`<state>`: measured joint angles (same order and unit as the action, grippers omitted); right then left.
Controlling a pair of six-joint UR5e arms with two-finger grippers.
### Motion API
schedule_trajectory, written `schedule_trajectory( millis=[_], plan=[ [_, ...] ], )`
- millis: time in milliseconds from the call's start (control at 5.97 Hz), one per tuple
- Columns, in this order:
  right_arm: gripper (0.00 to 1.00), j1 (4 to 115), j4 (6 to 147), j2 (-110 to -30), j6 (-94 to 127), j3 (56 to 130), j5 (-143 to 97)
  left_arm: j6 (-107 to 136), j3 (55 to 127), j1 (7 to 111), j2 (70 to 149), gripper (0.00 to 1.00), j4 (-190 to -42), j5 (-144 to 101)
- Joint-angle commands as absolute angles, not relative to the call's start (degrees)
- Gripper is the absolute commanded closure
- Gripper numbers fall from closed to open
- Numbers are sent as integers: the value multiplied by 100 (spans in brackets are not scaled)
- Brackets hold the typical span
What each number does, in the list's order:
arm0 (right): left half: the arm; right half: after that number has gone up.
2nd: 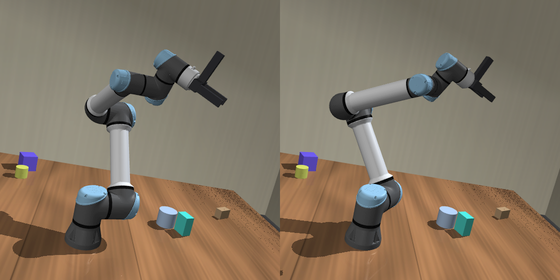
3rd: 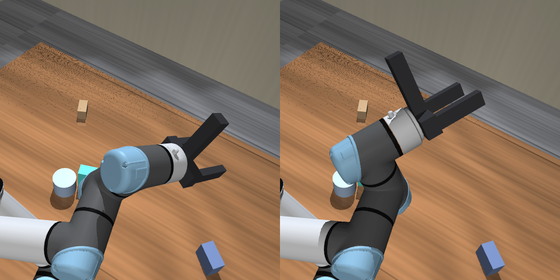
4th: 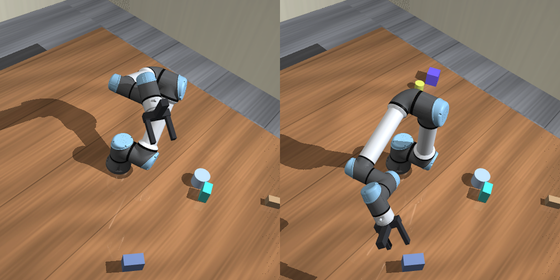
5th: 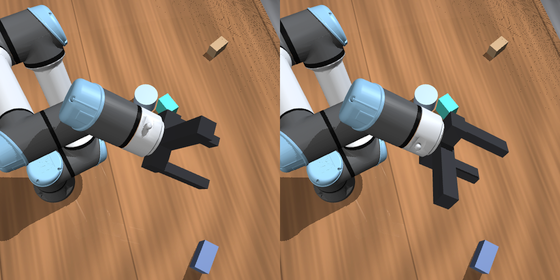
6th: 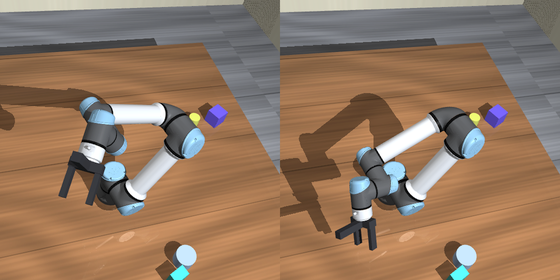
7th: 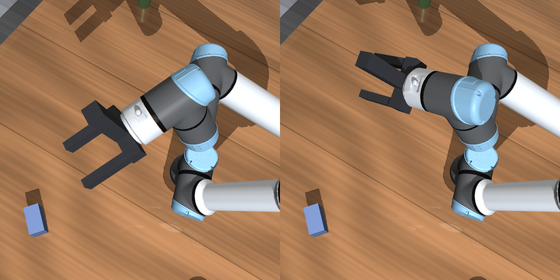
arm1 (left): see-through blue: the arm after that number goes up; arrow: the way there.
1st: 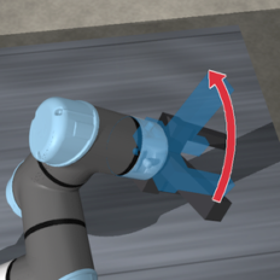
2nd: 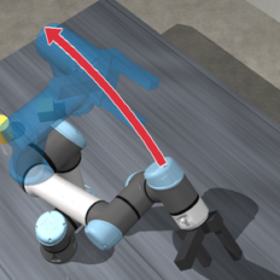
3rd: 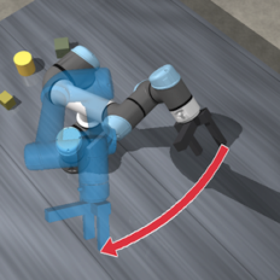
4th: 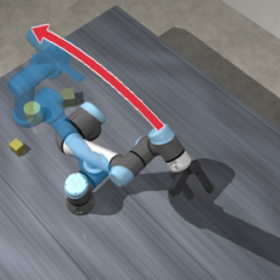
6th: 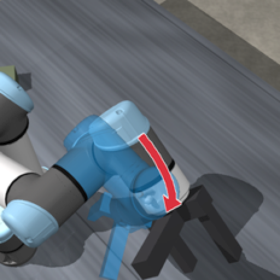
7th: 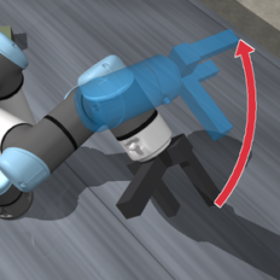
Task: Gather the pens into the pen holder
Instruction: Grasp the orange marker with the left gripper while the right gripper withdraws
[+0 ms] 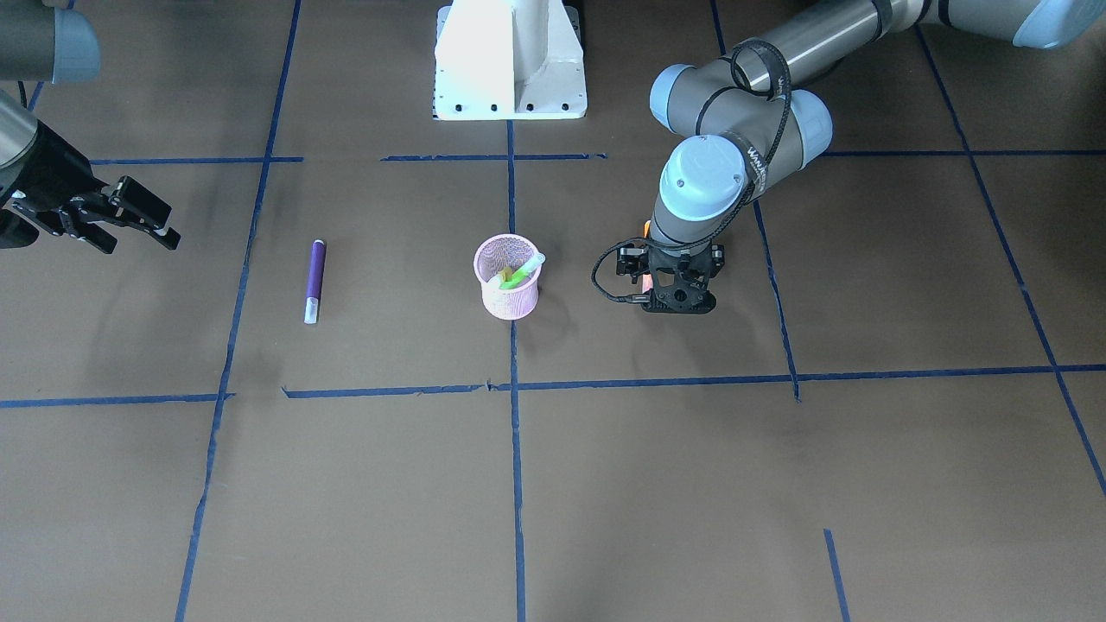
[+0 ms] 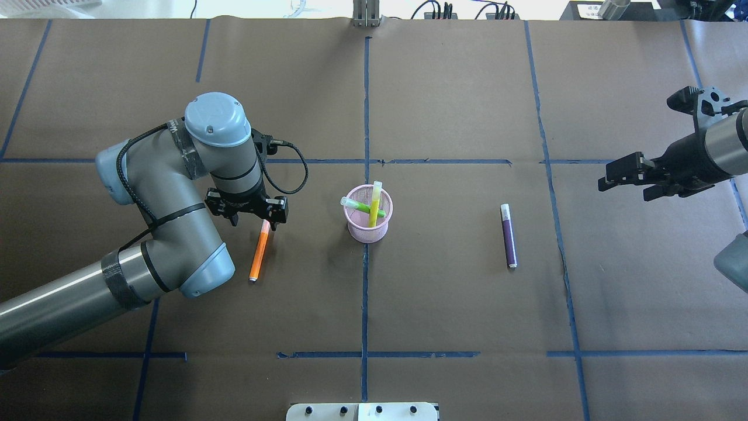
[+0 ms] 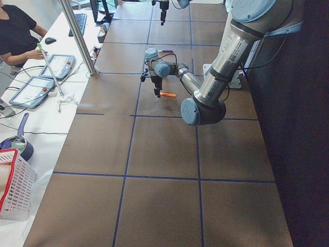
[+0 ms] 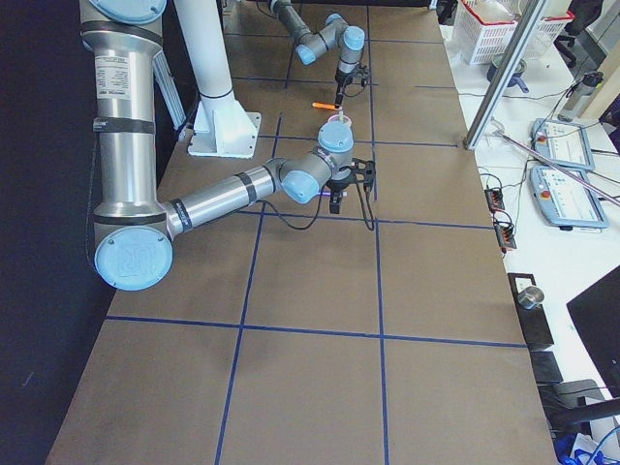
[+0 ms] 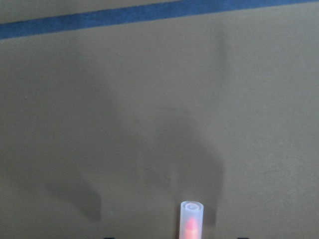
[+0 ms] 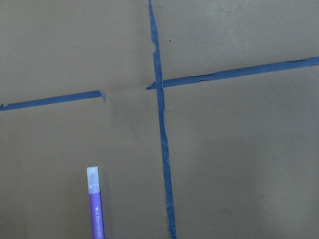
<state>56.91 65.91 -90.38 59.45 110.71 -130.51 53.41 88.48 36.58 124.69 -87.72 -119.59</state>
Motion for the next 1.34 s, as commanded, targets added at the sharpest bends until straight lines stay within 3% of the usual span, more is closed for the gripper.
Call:
schedule_trajectory(
  millis=[0,670,1172],
  plan=[
    [0,5695,6583,-9026,5950,11074,-13034,5326,8824,3569,12463,25,-8736,-12154],
    [0,5695,6583,-9044,5959,11083,-13052,5326,8807,3533,12437,47,-8736,-12155],
    [0,5721,6583,-9044,5968,11109,-13078,5317,8815,3533,12437,79,-8736,-12147]
  ],
)
